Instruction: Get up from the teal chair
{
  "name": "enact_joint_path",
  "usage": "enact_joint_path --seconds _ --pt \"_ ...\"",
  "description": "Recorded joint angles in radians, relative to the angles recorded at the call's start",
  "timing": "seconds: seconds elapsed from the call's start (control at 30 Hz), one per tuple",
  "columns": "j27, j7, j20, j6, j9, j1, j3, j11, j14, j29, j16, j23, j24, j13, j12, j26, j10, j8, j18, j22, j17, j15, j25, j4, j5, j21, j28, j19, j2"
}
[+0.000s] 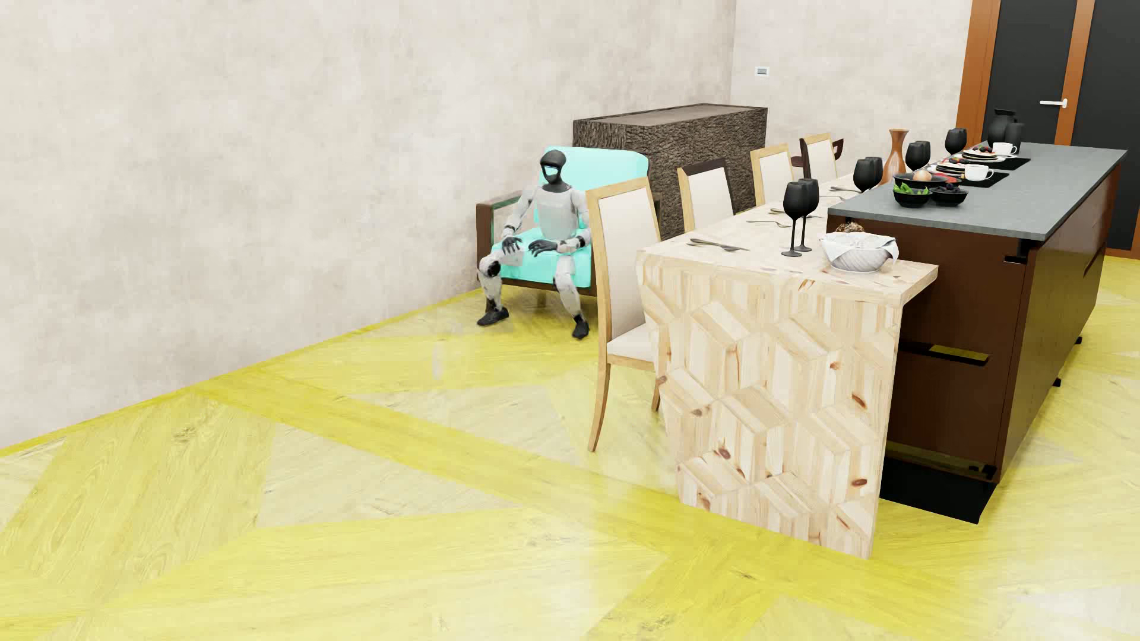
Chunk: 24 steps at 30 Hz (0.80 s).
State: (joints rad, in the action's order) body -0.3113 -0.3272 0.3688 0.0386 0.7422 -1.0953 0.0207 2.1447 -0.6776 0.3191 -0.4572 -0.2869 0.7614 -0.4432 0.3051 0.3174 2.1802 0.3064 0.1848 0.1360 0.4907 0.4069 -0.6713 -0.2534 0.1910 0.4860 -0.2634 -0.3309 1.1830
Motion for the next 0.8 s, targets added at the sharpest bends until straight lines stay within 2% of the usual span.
enact_joint_path --seconds 0.03,0.07,0.13,0.17,0.2,0.23,0.27,0.3,0.33,0.37,0.4,0.43,0.47,0.5,0.53,0.57,0.6,0.63,0.67,0.7,0.73,0.77,0.8 --pt "-0.004 -0.007 -0.018 0.001 0.007 -0.025 0.002 0.002 -0.013 -0.03 -0.009 0.046 0.006 -0.002 -0.008 0.009 0.009 0.003 -0.021 -0.043 0.01 -0.003 -0.019 0.0 0.0 -0.014 0.014 -0.015 0.018" --pt "-0.021 -0.016 -0.031 0.008 0.024 -0.043 0.004 0.003 -0.015 -0.045 -0.032 0.08 -0.014 -0.003 -0.003 0.018 0.02 0.005 -0.002 -0.101 0.018 -0.006 -0.019 0.002 0.002 -0.027 0.043 -0.022 0.035" --pt "-0.015 -0.031 -0.044 0.0 0.054 -0.084 0.0 0.003 -0.027 -0.032 -0.057 0.184 -0.028 0.025 -0.024 0.01 0.055 -0.004 -0.009 -0.212 0.047 -0.009 -0.01 -0.008 0.001 -0.053 0.047 -0.022 0.066" --pt "0.012 -0.029 -0.024 0.014 0.083 -0.077 -0.001 0.003 -0.026 0.007 -0.077 0.231 -0.029 0.039 -0.028 -0.005 0.056 0.007 -0.006 -0.252 0.056 -0.008 -0.022 -0.007 0.002 -0.059 0.031 -0.03 0.074" --pt "0.019 -0.027 -0.009 0.014 0.11 -0.078 -0.003 0.004 -0.027 0.032 -0.1 0.281 -0.05 0.057 -0.038 0.001 0.057 0.006 -0.005 -0.301 0.07 -0.01 -0.015 -0.005 0.003 -0.059 0.015 -0.032 0.087" --pt "0.05 -0.014 -0.019 0.025 0.152 -0.067 0.007 0.001 -0.055 0.071 -0.125 0.357 -0.05 0.063 -0.041 -0.027 0.048 0.007 -0.018 -0.366 0.084 -0.017 -0.014 -0.013 -0.004 -0.05 -0.005 -0.031 0.098" --pt "0.074 -0.028 0.003 0.021 0.194 -0.095 -0.001 0.003 -0.045 0.124 -0.15 0.43 -0.075 0.083 -0.057 -0.02 0.055 0.006 -0.013 -0.424 0.111 -0.005 0.005 -0.002 0.002 -0.06 -0.027 -0.035 0.105" --pt "0.088 -0.048 -0.002 0.029 0.233 -0.117 0.01 0.006 -0.054 0.194 -0.186 0.501 -0.085 0.089 -0.075 -0.035 0.062 0.003 0.01 -0.525 0.135 -0.001 -0.002 -0.014 -0.014 -0.039 -0.058 -0.036 0.127" --pt "0.061 -0.059 0.005 0.034 0.257 -0.161 0.015 0.013 -0.057 0.193 -0.209 0.578 -0.1 0.09 -0.094 -0.047 0.069 0.009 0.009 -0.596 0.17 0.004 0.024 -0.016 -0.014 -0.037 -0.122 -0.041 0.174" --pt "0.099 -0.074 0.012 0.032 0.275 -0.216 0.014 0.012 -0.059 0.288 -0.207 0.62 -0.083 0.111 -0.126 -0.06 0.073 0.017 0.003 -0.655 0.185 0.01 0.02 -0.005 -0.011 -0.064 -0.106 -0.039 0.226" --pt "0.119 -0.097 0.031 -0.006 0.287 -0.272 -0.003 0.003 -0.039 0.333 -0.195 0.635 -0.038 0.142 -0.19 -0.054 0.066 0.034 -0.009 -0.714 0.216 0.02 0.002 0.022 0.003 -0.093 -0.077 -0.049 0.248" --pt "0.081 -0.088 0.035 -0.035 0.287 -0.318 -0.008 -0.019 -0.038 0.276 -0.18 0.663 -0.019 0.134 -0.222 -0.059 0.05 0.025 -0.032 -0.696 0.281 0.021 -0.02 0.044 0.014 -0.096 -0.131 -0.036 0.278" --pt "0.064 -0.058 0.004 -0.037 0.282 -0.319 -0.008 -0.046 -0.043 0.248 -0.179 0.673 -0.028 0.112 -0.208 -0.051 0.018 0.008 -0.071 -0.68 0.314 0.022 -0.019 0.05 0.006 -0.094 -0.109 -0.018 0.286" --pt "0.045 -0.031 0.004 -0.043 0.276 -0.292 -0.014 -0.089 -0.048 0.265 -0.163 0.653 -0.03 0.091 -0.174 -0.025 -0.019 -0.022 -0.109 -0.643 0.335 0.031 0.015 0.064 0.001 -0.068 -0.108 -0.006 0.265" --pt "0.048 -0.012 -0.005 -0.04 0.258 -0.256 -0.011 -0.131 -0.065 0.271 -0.161 0.605 -0.019 0.069 -0.157 -0.049 -0.055 -0.034 -0.127 -0.616 0.317 0.033 0.024 0.052 -0.02 -0.027 -0.137 0.005 0.236" --pt "0.066 0.006 0.009 -0.045 0.238 -0.216 -0.018 -0.176 -0.072 0.27 -0.127 0.543 -0.015 0.055 -0.139 -0.048 -0.102 -0.044 -0.151 -0.548 0.299 0.044 0.02 0.063 -0.018 -0.008 -0.146 0.003 0.199" --pt "0.044 0.013 0.022 -0.044 0.203 -0.183 -0.012 -0.235 -0.072 0.225 -0.095 0.472 -0.024 0.033 -0.12 -0.046 -0.155 -0.049 -0.169 -0.459 0.272 0.054 0.015 0.074 -0.026 0.037 -0.122 0.004 0.166" --pt "0.057 0.029 0.061 -0.052 0.167 -0.141 -0.005 -0.298 -0.066 0.215 -0.078 0.38 -0.006 0.016 -0.097 -0.056 -0.222 -0.053 -0.199 -0.366 0.229 0.065 0.007 0.087 -0.026 0.078 -0.117 0.003 0.122" --pt "0.088 0.042 0.098 -0.051 0.144 -0.082 -0.009 -0.372 -0.071 0.196 -0.056 0.287 -0.01 -0.01 -0.062 -0.082 -0.29 -0.069 -0.208 -0.256 0.194 0.064 0.001 0.081 -0.033 0.103 -0.131 0.001 0.065" --pt "0.035 0.061 0.126 -0.047 0.103 -0.025 -0.002 -0.448 -0.05 0.127 -0.031 0.182 -0.008 -0.023 -0.051 -0.066 -0.367 -0.068 -0.213 -0.122 0.148 0.066 0.005 0.088 -0.033 0.128 -0.143 0.0 0.011" --pt "0.055 0.086 0.137 -0.047 0.07 0.044 -0.003 -0.522 -0.057 0.089 -0.008 0.083 -0.023 -0.038 -0.028 -0.078 -0.447 -0.094 -0.225 -0.008 0.121 0.059 0.019 0.084 -0.034 0.147 -0.16 0.011 -0.048" --pt "0.023 0.109 0.173 -0.041 0.031 0.115 -0.009 -0.603 -0.039 0.026 0.012 -0.037 -0.055 -0.044 -0.002 -0.06 -0.539 -0.098 -0.235 0.117 0.093 0.058 0.029 0.093 -0.021 0.171 -0.14 0.006 -0.111" --pt "0.035 0.157 0.201 -0.029 -0.007 0.202 -0.017 -0.688 -0.033 -0.023 0.039 -0.154 -0.047 -0.048 0.008 -0.1 -0.626 -0.139 -0.247 0.248 0.066 0.039 0.042 0.083 -0.022 0.204 -0.165 0.028 -0.188"
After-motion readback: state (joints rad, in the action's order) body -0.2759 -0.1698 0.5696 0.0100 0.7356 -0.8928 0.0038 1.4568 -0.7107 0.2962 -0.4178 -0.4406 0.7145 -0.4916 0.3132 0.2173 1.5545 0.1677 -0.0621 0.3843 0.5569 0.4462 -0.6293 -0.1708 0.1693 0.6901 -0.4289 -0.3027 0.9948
